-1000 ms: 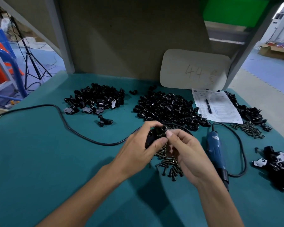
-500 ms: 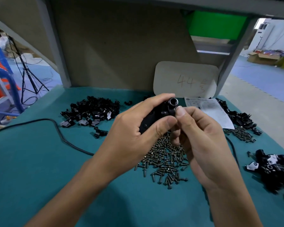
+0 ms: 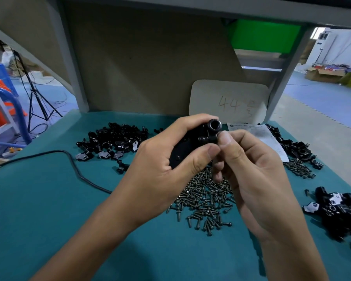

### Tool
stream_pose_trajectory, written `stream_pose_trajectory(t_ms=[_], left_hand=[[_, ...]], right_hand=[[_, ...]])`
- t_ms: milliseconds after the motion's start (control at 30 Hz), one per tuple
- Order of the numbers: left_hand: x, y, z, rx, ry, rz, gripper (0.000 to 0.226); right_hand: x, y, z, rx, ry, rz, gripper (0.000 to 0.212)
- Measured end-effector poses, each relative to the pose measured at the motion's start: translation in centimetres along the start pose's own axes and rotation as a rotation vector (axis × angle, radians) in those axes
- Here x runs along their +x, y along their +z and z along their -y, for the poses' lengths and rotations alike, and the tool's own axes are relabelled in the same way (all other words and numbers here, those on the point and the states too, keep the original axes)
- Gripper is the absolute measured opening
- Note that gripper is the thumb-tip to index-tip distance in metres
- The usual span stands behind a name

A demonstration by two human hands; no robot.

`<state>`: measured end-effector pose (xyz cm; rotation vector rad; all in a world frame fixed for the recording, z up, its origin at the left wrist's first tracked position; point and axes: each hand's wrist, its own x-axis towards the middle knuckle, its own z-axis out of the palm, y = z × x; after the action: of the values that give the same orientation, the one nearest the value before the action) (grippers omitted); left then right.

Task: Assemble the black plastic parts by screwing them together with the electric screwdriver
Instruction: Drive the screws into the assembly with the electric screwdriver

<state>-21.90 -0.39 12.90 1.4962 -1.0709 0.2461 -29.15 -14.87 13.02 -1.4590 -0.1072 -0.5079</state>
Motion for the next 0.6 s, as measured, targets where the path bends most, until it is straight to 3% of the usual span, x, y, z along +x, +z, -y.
stream_pose_trajectory(t_ms=[300,600], left_hand=[[0.19,-0.07,-0.60,-0.025,0.002,0.016,0.035],[0.40,0.26,-0.74,-0.112,-0.016,0.044,0.031]], right_hand=[[-0.13,-0.02,0.29,0.005,-0.017,0.009,0.025],[-0.13,-0.28,0.17,-0.029,-0.028,-0.011,0.035]])
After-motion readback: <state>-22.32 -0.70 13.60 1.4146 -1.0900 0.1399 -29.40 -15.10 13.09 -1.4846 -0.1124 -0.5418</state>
